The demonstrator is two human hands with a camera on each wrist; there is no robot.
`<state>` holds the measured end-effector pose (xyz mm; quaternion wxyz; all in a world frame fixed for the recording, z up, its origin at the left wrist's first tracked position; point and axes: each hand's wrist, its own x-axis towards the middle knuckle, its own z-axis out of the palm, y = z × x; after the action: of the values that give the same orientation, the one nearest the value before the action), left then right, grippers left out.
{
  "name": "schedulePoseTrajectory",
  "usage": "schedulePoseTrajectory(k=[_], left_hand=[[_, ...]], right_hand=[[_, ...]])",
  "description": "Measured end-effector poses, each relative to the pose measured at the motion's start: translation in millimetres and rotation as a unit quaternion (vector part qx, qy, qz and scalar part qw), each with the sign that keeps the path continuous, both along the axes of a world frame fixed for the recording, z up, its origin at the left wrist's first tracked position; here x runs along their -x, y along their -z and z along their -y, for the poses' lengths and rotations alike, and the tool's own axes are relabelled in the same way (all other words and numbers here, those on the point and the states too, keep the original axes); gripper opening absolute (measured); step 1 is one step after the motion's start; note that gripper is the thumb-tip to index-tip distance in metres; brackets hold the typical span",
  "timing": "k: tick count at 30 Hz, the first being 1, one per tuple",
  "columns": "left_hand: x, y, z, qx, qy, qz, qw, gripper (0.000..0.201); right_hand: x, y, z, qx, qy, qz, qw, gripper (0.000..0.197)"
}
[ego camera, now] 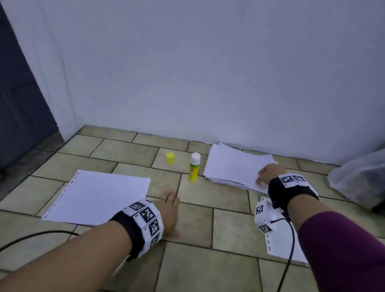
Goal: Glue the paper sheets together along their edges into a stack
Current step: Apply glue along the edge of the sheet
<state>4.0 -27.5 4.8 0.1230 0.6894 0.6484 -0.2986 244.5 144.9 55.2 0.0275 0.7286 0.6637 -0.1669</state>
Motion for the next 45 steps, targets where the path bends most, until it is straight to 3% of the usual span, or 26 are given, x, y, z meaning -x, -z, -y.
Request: schedulePoseTrajectory(k=[3,11,22,26,29,31,34,39,42,45], left_hand=[[-1,1,-2,0.006,-0.001,-0.006,1.000,0.095],[-3,3,-2,0.001,-0.013,0.008,1.000,0.096],[10,-5,6,-0.034,0.020,0.077,0.996,0.093],[13,-17,13,-0.054,0.005,0.123,0.991,0.091],[25,-26,12,-0.132,-0.043,0.160,0.977,0.064],[38,-29,14,-0.177,-0.098,0.125,0.971,0.057],[60,-24,20,-0.152,-0.184,0.052,0.970,0.065],[75,-15,23,-0.144,-0.184,0.048,0.971,0.043],[72,-20,22,-0.149,-0.188,0.062,0.969,0.015],[64,-29,22,-0.157,-0.204,0.107,0.961,0.034]], right_hand=[[-5,4,-1,0.021,-0.042,0.062,0.997,0.035],[-7,-3,2,-0.002,-0.069,0.135,0.989,0.041],[-46,42,103,0.105,-0.164,0.068,0.979,0.084],[-46,33,112,0.132,-0.161,0.040,0.977,0.083],[-45,30,115,0.137,-0.176,0.039,0.974,0.082],[-46,31,115,0.134,-0.176,0.040,0.974,0.082],[-46,31,117,0.133,-0.174,0.036,0.975,0.082],[-48,30,119,0.119,-0.159,0.010,0.980,0.082],[-49,27,121,0.103,-0.140,-0.018,0.985,0.083],[-50,26,121,0.085,-0.114,-0.041,0.989,0.073]])
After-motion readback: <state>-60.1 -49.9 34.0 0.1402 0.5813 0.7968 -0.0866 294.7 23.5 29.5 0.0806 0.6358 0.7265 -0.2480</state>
